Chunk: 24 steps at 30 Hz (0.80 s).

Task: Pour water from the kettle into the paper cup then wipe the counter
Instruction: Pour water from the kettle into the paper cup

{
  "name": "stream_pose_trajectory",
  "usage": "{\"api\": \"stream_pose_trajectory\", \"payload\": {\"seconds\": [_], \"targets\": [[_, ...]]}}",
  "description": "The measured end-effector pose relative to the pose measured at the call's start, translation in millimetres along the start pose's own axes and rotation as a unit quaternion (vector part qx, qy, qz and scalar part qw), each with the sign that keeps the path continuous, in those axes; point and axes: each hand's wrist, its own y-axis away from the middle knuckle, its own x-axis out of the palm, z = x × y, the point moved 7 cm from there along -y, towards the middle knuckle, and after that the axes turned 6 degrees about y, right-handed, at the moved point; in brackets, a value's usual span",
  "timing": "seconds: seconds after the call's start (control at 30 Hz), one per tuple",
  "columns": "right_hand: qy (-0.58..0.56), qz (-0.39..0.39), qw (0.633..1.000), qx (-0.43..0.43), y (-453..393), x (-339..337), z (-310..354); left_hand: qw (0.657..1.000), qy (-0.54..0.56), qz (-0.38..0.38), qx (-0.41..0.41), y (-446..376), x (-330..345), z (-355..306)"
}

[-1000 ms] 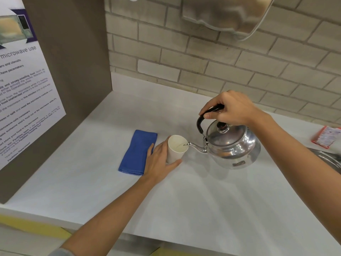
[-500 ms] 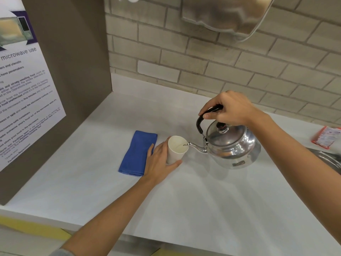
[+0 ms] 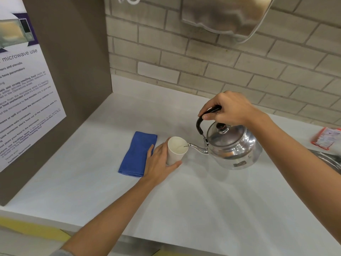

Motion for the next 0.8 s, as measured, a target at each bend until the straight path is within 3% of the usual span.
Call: {"api": "stream_pose_trajectory", "payload": {"seconds": [0.8], "targets": [[0.009,0.001,1.0,-0.003,-5.5,-3.7,4.7,1.0,0.003,0.004,0.007,-0.1,-0.9,-0.2]]}}
